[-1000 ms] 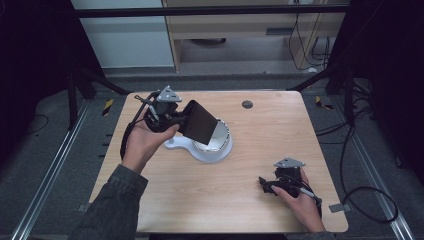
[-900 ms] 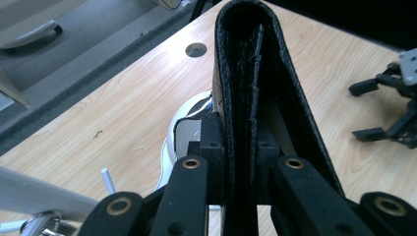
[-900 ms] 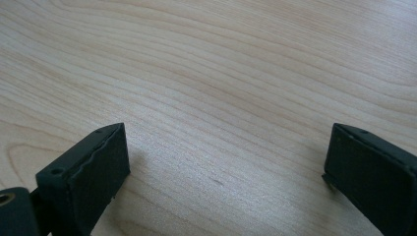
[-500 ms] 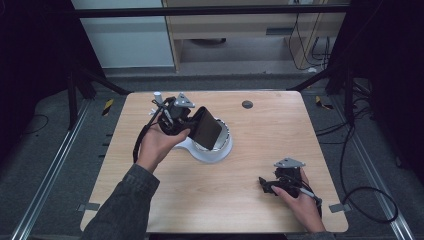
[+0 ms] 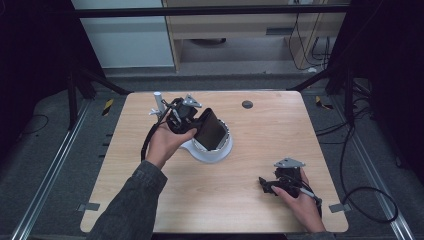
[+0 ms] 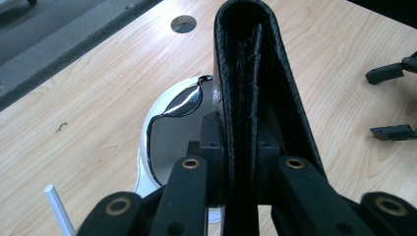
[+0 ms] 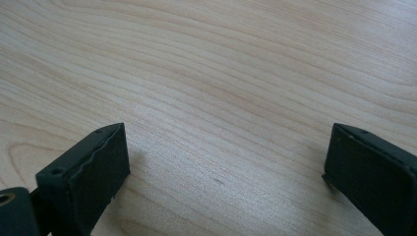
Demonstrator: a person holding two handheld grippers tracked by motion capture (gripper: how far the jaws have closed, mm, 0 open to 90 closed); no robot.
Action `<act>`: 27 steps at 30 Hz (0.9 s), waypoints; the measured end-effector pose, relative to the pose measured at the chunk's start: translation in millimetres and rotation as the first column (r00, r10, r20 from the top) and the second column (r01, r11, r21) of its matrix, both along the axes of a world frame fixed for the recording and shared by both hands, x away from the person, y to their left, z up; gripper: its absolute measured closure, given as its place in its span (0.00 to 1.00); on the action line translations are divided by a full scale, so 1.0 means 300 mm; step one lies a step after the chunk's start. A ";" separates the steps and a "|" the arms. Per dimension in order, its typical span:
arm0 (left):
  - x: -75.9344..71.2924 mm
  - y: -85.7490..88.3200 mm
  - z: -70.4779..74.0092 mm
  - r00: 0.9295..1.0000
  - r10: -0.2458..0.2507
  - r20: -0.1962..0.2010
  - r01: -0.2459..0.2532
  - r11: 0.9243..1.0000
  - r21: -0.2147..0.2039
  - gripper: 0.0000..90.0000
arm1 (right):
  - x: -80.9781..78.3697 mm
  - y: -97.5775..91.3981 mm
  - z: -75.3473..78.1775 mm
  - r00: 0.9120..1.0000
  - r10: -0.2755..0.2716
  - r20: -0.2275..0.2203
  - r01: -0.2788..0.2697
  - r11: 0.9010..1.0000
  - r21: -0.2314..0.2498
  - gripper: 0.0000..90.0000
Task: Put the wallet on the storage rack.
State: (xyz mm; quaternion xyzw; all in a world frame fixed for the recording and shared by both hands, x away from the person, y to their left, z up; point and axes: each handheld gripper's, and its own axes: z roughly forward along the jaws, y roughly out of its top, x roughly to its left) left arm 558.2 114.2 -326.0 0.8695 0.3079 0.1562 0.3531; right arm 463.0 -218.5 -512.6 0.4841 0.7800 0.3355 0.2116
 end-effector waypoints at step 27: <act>0.004 0.062 0.061 0.988 0.098 0.115 -0.092 0.994 -0.053 0.78 | 0.000 0.001 0.000 1.000 0.000 0.001 0.000 1.000 0.000 0.03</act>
